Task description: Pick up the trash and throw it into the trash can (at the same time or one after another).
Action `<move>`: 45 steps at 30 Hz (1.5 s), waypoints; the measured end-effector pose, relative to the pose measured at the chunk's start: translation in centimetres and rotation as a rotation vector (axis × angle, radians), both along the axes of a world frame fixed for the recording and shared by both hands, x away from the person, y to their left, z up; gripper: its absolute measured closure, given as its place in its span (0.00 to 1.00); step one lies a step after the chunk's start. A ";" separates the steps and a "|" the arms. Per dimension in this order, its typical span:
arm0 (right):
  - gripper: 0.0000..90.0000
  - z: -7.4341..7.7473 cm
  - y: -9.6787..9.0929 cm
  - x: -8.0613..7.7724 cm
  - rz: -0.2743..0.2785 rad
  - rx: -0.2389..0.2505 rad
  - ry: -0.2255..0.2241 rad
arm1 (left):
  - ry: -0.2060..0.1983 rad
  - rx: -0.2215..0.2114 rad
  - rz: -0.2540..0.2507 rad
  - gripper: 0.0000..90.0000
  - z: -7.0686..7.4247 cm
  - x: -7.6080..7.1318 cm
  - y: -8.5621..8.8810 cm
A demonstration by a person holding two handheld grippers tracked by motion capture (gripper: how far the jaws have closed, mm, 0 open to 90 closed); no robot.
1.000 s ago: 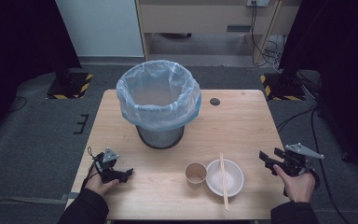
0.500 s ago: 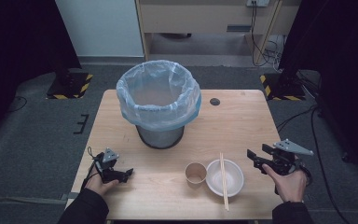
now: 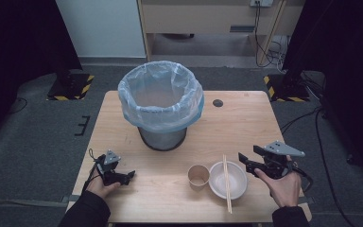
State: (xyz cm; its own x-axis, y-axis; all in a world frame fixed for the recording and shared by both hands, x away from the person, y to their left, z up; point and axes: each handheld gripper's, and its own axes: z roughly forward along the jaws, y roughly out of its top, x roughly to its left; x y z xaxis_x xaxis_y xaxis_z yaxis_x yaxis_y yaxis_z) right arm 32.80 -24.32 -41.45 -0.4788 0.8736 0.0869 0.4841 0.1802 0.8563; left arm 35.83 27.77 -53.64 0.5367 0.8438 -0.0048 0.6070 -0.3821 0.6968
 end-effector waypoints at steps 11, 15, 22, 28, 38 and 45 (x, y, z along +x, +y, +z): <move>0.41 -2.0 2.5 0.1 0.054 0.005 0.040 | 0.000 0.000 0.000 0.00 0.0 0.0 0.0; 0.42 -3.5 2.6 0.3 0.046 0.027 0.070 | 0.000 0.000 0.000 0.00 0.0 0.0 0.0; 0.48 -5.2 3.1 0.6 0.045 -0.005 0.133 | 0.001 0.001 0.000 0.00 0.0 0.0 0.0; 0.54 -6.4 3.7 0.8 0.056 -0.033 0.189 | 0.001 0.002 0.001 0.00 0.0 0.0 0.0; 0.64 -7.3 4.6 0.9 0.072 -0.079 0.279 | 0.000 0.002 0.001 0.00 0.0 0.0 -0.1; 0.70 -7.4 4.8 0.8 0.079 -0.066 0.334 | 0.000 0.002 0.001 0.00 0.0 0.0 -0.1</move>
State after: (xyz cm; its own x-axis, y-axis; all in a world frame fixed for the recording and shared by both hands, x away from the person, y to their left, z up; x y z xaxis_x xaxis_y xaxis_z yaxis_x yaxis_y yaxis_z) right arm 33.62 -19.56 -48.83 -0.4999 0.8437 0.1953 0.7182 0.2778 0.6380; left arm 35.80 27.70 -53.63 0.5358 0.8443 -0.0031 0.6077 -0.3830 0.6957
